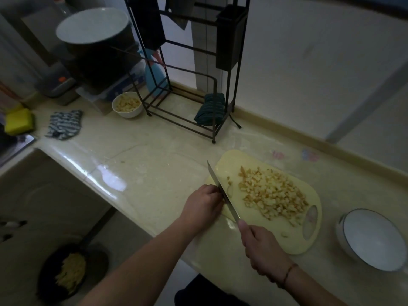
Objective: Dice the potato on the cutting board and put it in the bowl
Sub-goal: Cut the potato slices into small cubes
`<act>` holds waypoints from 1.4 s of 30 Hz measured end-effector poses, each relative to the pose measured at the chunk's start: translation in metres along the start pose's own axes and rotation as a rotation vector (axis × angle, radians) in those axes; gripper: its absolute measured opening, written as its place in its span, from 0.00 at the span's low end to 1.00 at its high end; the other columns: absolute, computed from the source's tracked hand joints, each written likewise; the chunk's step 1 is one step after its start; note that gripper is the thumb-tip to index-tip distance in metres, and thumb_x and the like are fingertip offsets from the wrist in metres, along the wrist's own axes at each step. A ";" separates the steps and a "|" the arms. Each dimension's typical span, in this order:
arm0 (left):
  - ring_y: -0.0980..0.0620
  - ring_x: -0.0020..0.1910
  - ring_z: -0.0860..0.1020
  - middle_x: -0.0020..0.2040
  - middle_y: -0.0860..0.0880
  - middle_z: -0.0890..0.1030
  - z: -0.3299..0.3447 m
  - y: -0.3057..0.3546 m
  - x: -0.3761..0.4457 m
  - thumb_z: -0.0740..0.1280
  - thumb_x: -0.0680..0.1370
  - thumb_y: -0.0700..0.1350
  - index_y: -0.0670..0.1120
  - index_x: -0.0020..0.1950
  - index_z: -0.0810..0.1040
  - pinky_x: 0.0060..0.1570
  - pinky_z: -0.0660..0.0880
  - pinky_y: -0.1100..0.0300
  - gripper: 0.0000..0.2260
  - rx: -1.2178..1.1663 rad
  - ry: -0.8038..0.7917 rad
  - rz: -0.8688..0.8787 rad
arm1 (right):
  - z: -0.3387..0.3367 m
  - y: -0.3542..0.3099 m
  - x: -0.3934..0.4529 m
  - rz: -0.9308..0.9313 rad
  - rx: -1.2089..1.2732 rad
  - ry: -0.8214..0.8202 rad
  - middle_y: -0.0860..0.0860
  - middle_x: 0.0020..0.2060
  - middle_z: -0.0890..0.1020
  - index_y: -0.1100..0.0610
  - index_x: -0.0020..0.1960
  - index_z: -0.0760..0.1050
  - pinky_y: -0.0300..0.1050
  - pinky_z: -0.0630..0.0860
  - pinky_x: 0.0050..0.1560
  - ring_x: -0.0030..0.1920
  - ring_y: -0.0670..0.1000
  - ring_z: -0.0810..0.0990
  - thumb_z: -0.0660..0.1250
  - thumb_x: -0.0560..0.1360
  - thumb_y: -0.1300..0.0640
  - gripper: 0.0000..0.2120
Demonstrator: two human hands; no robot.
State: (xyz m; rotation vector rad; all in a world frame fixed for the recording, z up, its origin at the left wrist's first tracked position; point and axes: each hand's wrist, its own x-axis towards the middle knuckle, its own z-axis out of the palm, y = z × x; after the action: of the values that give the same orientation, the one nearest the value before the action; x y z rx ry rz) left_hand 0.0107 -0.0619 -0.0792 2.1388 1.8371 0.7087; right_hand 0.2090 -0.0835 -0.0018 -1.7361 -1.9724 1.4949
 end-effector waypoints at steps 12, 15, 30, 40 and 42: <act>0.45 0.46 0.80 0.48 0.47 0.82 0.006 -0.003 0.008 0.67 0.77 0.47 0.44 0.49 0.86 0.42 0.78 0.55 0.10 -0.029 0.035 -0.081 | -0.012 -0.004 0.013 0.023 0.019 -0.039 0.52 0.27 0.70 0.55 0.34 0.65 0.39 0.61 0.26 0.23 0.44 0.65 0.52 0.79 0.38 0.25; 0.44 0.45 0.80 0.47 0.46 0.82 0.004 -0.003 0.008 0.68 0.76 0.47 0.44 0.49 0.86 0.40 0.77 0.56 0.09 -0.010 0.027 -0.050 | -0.014 -0.003 0.012 0.003 -0.001 -0.031 0.52 0.26 0.70 0.55 0.32 0.64 0.40 0.61 0.27 0.22 0.43 0.65 0.52 0.79 0.38 0.25; 0.44 0.46 0.80 0.47 0.46 0.83 0.004 -0.006 0.005 0.67 0.76 0.46 0.45 0.49 0.87 0.40 0.77 0.58 0.10 -0.021 0.045 0.025 | -0.014 -0.006 0.007 -0.017 -0.027 -0.002 0.52 0.26 0.73 0.55 0.30 0.65 0.49 0.72 0.38 0.28 0.48 0.72 0.53 0.79 0.40 0.25; 0.45 0.47 0.79 0.49 0.47 0.83 0.006 -0.007 0.006 0.65 0.77 0.49 0.46 0.49 0.87 0.41 0.76 0.59 0.11 -0.006 0.068 0.032 | -0.019 -0.006 0.011 -0.064 -0.135 0.007 0.49 0.26 0.70 0.55 0.29 0.63 0.39 0.64 0.32 0.28 0.44 0.69 0.53 0.80 0.42 0.26; 0.45 0.47 0.79 0.49 0.47 0.83 0.007 -0.007 0.005 0.66 0.77 0.48 0.46 0.49 0.87 0.41 0.77 0.59 0.11 -0.022 0.066 0.029 | -0.020 -0.006 0.012 -0.064 -0.148 -0.001 0.48 0.25 0.70 0.55 0.29 0.63 0.38 0.64 0.32 0.28 0.44 0.68 0.53 0.81 0.42 0.26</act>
State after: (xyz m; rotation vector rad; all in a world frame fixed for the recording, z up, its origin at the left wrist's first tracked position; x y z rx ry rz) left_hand 0.0086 -0.0545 -0.0879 2.1567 1.8256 0.8107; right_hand 0.2142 -0.0618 0.0067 -1.7088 -2.1678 1.3611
